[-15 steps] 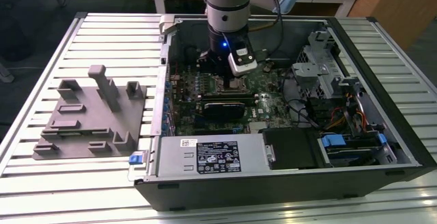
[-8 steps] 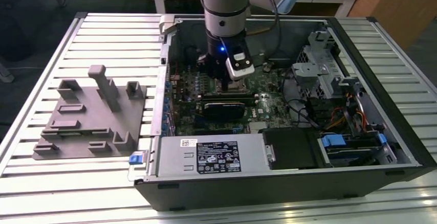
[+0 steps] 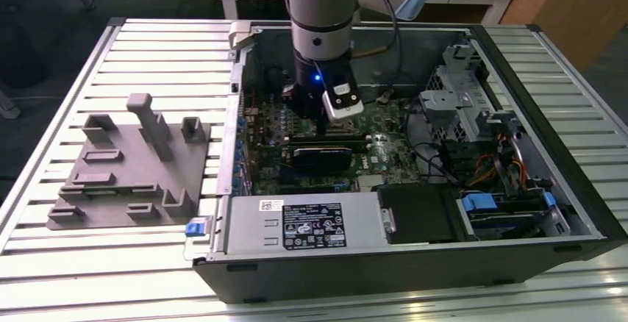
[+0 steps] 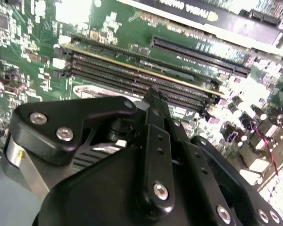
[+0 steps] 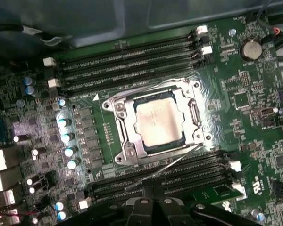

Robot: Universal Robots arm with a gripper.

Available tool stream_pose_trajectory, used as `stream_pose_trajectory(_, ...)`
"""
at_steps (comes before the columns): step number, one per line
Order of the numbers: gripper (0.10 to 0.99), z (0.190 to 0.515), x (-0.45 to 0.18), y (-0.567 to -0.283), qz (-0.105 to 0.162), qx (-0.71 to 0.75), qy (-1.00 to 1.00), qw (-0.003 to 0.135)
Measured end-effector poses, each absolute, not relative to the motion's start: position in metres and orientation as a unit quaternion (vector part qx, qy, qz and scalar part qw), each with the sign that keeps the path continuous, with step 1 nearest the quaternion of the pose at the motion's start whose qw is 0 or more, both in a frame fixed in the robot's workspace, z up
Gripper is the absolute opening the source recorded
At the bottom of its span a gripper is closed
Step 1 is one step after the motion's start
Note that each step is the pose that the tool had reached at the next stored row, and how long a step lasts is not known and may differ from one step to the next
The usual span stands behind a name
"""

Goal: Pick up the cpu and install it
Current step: 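Install the second cpu locking lever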

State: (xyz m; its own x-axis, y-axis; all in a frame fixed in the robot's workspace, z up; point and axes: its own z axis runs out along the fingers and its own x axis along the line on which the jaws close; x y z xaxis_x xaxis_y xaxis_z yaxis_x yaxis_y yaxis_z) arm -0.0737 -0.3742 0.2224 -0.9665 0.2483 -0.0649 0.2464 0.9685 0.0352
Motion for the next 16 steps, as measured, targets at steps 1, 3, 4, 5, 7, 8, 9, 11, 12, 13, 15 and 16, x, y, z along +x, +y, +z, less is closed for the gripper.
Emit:
stream_pose_trajectory(1,0.106,0.222,-0.074,-0.375,0.018,0.125,0.991,0.034)
stream_pose_trajectory(3,0.106,0.222,-0.075,-0.376,0.024,0.125,0.991,0.033)
stream_pose_trajectory(4,0.106,0.222,-0.075,-0.376,0.024,0.125,0.991,0.033)
stream_pose_trajectory(5,0.106,0.222,-0.075,-0.376,0.024,0.125,0.991,0.033)
stream_pose_trajectory(7,0.106,0.222,-0.075,-0.376,0.024,0.125,0.991,0.033)
stream_pose_trajectory(8,0.106,0.223,-0.075,-0.376,0.023,0.125,0.991,0.033)
stream_pose_trajectory(9,0.106,0.225,-0.075,-0.376,0.023,0.125,0.991,0.033)
stream_pose_trajectory(11,0.106,0.228,-0.075,-0.376,0.021,0.125,0.991,0.033)
stream_pose_trajectory(12,0.106,0.23,-0.075,-0.376,0.02,0.125,0.991,0.034)
stream_pose_trajectory(13,0.106,0.232,-0.075,-0.376,0.019,0.125,0.991,0.034)
stream_pose_trajectory(15,0.106,0.236,-0.075,-0.376,0.017,0.125,0.991,0.034)
stream_pose_trajectory(16,0.106,0.238,-0.075,-0.376,0.017,0.125,0.991,0.034)
